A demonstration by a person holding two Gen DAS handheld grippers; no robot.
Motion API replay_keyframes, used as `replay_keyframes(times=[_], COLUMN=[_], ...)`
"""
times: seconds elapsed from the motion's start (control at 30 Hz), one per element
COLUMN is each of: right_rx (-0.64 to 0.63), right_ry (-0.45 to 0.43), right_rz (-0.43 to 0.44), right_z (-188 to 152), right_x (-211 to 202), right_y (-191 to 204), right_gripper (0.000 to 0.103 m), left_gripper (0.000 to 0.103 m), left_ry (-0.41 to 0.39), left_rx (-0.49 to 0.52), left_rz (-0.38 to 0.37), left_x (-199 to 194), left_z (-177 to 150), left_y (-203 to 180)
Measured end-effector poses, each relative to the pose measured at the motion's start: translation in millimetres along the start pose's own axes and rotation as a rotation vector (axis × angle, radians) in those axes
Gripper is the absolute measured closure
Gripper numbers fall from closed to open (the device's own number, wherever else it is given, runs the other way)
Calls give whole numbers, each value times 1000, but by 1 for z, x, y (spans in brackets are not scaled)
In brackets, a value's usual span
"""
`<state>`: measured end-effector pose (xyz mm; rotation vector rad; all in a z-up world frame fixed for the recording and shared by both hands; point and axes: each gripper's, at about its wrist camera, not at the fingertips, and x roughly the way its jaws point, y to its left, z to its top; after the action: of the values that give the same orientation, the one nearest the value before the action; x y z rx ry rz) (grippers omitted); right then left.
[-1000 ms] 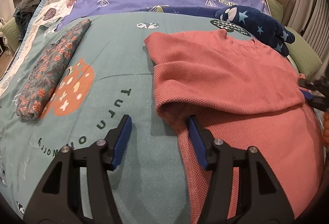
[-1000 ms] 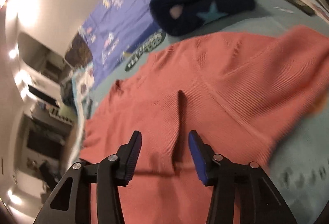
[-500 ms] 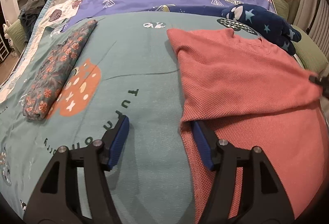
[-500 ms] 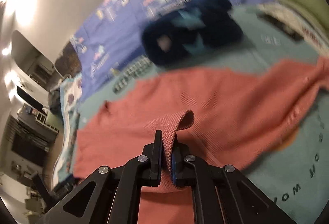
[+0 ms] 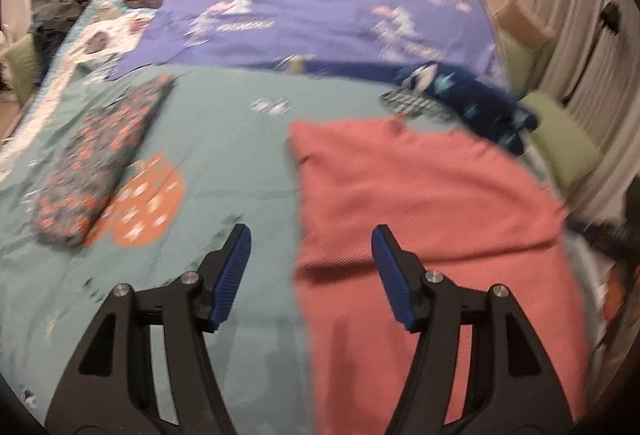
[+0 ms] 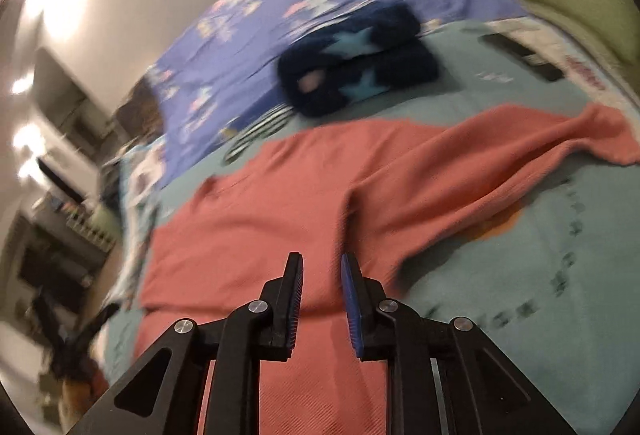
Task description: Fold small clothes
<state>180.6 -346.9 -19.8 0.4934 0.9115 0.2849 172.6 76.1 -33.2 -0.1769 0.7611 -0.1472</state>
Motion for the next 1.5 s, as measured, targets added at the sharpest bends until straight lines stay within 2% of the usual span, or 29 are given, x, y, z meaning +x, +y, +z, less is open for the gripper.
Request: replay_keyframes(times=[0.1, 0.17, 0.2, 0.27, 0.33, 0.37, 0.5, 0.57, 0.6, 0.67, 0.7, 0.73, 0.9, 0.97, 1.0, 1.07, 1.17, 1.27, 1.37, 1.43, 1.5], right_rx=[25, 51, 63, 85, 61, 42, 21, 25, 25, 20, 18, 20, 26, 25, 25, 27, 33, 40, 78, 133, 228], right_ry=[51, 70, 79, 70, 69, 69, 74, 64, 57, 43, 37, 30, 10, 3, 1, -4, -7, -16, -53, -106, -161], right_rz=[46, 6, -20, -12, -18, -25, -39, -39, -39, -38, -36, -30, -10, -9, -8, -3, 4, 1, 3, 1, -36], right_z=[-6, -9, -10, -14, -16, -17, -19, -20, -21, -25, -26, -27, -32, -34, -35, -37, -36, -35, -30, -23, -12], right_x=[20, 34, 39, 41, 36, 34, 35, 37, 38, 38, 38, 38, 34, 33, 33, 30, 29, 22, 3, -17, -39], right_y=[5, 0, -4, -9, -7, -6, -5, -5, -5, -4, -5, -5, -11, -11, -11, -12, -12, -10, -16, -34, -64], right_gripper=[82, 83, 86, 86, 85, 85, 85, 85, 85, 85, 85, 85, 85, 85, 85, 85, 85, 85, 85, 84, 83], left_gripper=[39, 39, 39, 39, 39, 39, 40, 40, 40, 58, 95, 97, 97, 98, 98, 98, 98, 96, 84, 72, 71], left_ry=[-14, 30, 56, 124, 158, 168, 164, 203, 228, 245, 256, 271, 189, 124, 117, 138, 122, 114, 105, 112, 140], left_rx=[19, 40, 50, 88, 114, 75, -184, -252, -263, -245, -223, -205, -120, -92, -93, -130, -133, -50, 90, 154, 182], left_rz=[-60, -133, -117, 30, 150, 153, 43, -72, -106, -137, -157, -171, -101, -7, 27, 34, -14, -112, -189, -227, -263], left_x=[17, 44, 58, 93, 119, 127, 130, 137, 141, 147, 151, 156, 150, 147, 146, 142, 125, 102, 85, 81, 85], left_z=[17, 25, 28, 30, 34, 41, 69, 79, 82, 85, 86, 88, 106, 117, 118, 117, 110, 99, 84, 72, 61], left_y=[-22, -37, -40, -39, -24, -7, 44, 59, 62, 63, 60, 57, 45, 53, 59, 73, 67, 31, -23, -54, -78])
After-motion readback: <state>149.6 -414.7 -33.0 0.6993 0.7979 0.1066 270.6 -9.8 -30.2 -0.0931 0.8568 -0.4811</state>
